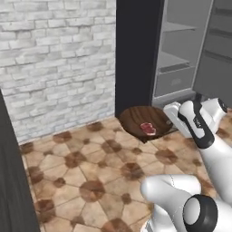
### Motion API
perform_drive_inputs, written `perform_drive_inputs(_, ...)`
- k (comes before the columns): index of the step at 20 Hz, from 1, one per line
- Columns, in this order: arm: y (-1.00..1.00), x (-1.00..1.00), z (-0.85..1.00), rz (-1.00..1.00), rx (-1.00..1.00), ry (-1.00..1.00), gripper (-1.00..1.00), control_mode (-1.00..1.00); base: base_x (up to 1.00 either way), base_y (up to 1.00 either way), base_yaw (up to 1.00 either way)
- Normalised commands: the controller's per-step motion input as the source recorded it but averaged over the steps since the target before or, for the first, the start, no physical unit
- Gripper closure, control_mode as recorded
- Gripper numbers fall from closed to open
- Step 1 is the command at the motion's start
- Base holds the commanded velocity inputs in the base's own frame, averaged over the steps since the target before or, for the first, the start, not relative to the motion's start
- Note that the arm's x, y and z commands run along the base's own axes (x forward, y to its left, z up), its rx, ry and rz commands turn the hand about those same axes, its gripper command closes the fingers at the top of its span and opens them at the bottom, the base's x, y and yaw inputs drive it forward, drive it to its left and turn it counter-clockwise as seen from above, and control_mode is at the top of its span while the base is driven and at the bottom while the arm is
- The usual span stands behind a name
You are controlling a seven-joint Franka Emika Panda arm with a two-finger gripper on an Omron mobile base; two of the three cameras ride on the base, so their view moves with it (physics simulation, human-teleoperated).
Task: Place one of the steaks on the plate and the other in the bowl. Then place the bowl in the fridge.
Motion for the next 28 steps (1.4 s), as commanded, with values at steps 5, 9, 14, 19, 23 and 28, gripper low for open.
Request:
perform_drive_inputs(5, 0.00, 0.00, 0.00, 0.00, 0.00, 0.00, 1.00, 1.00, 1.00, 0.13, -0.38)
perform_drive_inputs(9, 0.00, 0.00, 0.00, 0.00, 0.00, 0.00, 1.00, 1.00, 0.90, -0.02, -0.46)
perform_drive_inputs(14, 0.00, 0.00, 0.00, 0.00, 0.00, 0.00, 1.00, 1.00, 1.00, 0.00, -0.50)
perform_drive_inputs(19, 0.00, 0.00, 0.00, 0.00, 0.00, 0.00, 1.00, 1.00, 1.00, 0.00, -0.50)
perform_drive_inputs(23, 0.00, 0.00, 0.00, 0.00, 0.00, 0.00, 1.00, 1.00, 1.00, 0.00, -0.46)
perform_drive_inputs(28, 0.00, 0.00, 0.00, 0.00, 0.00, 0.00, 1.00, 1.00, 1.00, 0.00, -0.40)
